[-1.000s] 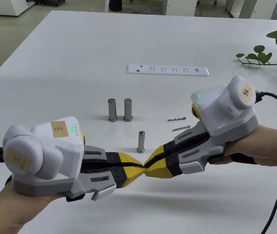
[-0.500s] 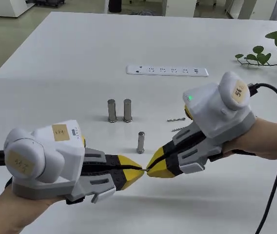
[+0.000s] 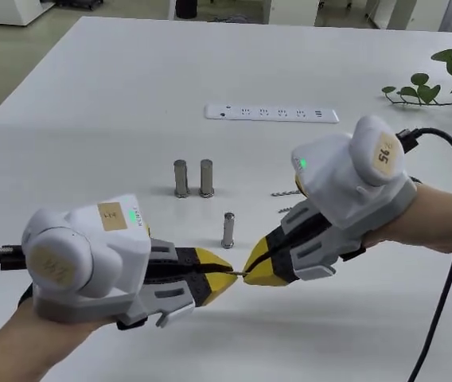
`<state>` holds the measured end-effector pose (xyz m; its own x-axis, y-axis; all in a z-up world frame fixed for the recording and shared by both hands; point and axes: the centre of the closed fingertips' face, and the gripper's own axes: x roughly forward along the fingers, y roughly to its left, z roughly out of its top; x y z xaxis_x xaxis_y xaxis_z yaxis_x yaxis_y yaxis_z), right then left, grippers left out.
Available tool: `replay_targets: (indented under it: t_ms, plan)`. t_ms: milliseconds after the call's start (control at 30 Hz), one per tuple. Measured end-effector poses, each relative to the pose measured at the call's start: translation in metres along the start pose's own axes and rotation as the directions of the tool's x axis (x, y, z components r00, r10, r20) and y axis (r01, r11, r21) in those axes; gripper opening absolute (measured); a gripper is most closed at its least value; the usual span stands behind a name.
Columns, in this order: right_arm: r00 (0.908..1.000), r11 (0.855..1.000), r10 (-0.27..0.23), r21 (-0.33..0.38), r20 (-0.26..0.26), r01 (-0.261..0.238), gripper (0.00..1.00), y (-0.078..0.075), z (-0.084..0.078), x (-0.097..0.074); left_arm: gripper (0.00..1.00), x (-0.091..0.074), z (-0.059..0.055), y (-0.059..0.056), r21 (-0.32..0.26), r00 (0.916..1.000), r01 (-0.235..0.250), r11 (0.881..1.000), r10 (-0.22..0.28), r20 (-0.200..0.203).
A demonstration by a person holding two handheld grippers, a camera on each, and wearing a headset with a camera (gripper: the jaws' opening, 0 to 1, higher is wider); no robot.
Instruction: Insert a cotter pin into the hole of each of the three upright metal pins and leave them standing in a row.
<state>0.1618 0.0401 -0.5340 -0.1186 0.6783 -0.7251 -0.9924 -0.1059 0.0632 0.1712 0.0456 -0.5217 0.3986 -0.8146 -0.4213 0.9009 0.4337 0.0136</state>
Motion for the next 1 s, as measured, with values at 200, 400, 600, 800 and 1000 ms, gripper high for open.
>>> replay_targets:
  t_ms: [200, 400, 600, 800, 1000]
  plan:
    - [0.9986, 0.999, -0.049, 0.021, -0.020, 0.050, 0.00, -0.014, -0.007, -0.001, 0.07, 0.004, 0.001, 0.011, -0.013, 0.9988, -0.048, 0.999, 0.048, 0.004]
    - [0.9940, 0.994, -0.100, 0.046, -0.044, 0.102, 0.00, -0.029, -0.015, -0.004, 0.10, 0.003, 0.001, 0.022, -0.045, 0.9941, -0.107, 0.993, 0.108, 0.016]
    - [0.9854, 0.985, -0.154, 0.072, -0.072, 0.159, 0.00, -0.045, -0.021, -0.010, 0.11, 0.006, -0.006, 0.028, -0.055, 0.9887, -0.150, 0.987, 0.150, 0.002]
    - [0.9726, 0.973, -0.204, 0.089, -0.112, 0.214, 0.00, -0.063, -0.030, -0.013, 0.11, 0.011, -0.013, 0.040, -0.083, 0.9745, -0.224, 0.971, 0.224, -0.019]
    - [0.9692, 0.969, -0.213, 0.098, -0.124, 0.226, 0.00, -0.074, -0.037, -0.011, 0.12, 0.021, -0.014, 0.053, -0.130, 0.9597, -0.280, 0.951, 0.280, -0.018]
